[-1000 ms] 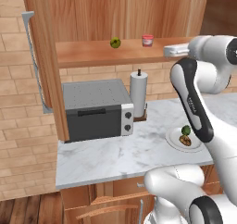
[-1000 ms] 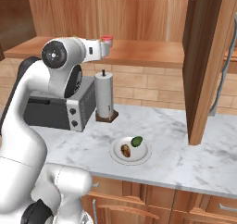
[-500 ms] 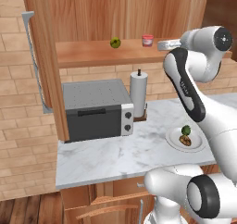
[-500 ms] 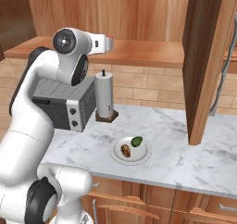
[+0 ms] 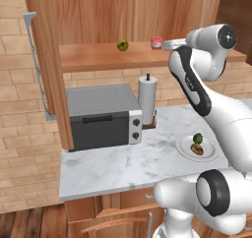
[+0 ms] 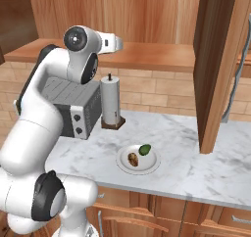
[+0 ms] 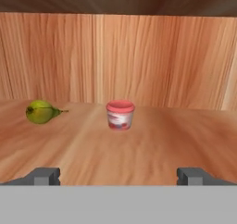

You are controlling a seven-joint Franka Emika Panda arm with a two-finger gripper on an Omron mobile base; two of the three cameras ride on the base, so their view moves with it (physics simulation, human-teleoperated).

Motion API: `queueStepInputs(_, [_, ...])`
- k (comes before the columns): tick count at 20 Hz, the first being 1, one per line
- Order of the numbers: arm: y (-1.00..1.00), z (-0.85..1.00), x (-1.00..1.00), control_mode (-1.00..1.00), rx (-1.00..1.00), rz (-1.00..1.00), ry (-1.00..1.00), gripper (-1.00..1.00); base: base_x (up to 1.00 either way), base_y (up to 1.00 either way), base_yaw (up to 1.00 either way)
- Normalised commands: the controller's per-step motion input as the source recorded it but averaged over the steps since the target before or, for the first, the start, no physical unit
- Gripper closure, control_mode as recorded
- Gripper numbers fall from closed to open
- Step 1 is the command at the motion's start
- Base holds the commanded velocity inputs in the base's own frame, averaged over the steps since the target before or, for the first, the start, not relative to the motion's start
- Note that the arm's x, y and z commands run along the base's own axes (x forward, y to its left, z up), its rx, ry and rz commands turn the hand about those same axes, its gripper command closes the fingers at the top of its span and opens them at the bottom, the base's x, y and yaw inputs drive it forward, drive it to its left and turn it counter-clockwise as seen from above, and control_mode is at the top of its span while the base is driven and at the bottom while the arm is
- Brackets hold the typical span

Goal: Pick the avocado and bread from the counter and place them on the plate. Then pick the jam from the cabinet and place it next to the plate. Lastly close the cabinet door.

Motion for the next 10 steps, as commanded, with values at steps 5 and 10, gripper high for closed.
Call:
queueStepInputs(5, [0.03, -0.05, 0.40, -1.00, 0.00, 0.00, 0.03, -1.00, 0.00, 0.00, 0.00])
queueStepInputs(10, [0.07, -0.06, 0.45, -1.00, 0.00, -0.01, 0.03, -1.00, 0.00, 0.00, 0.00])
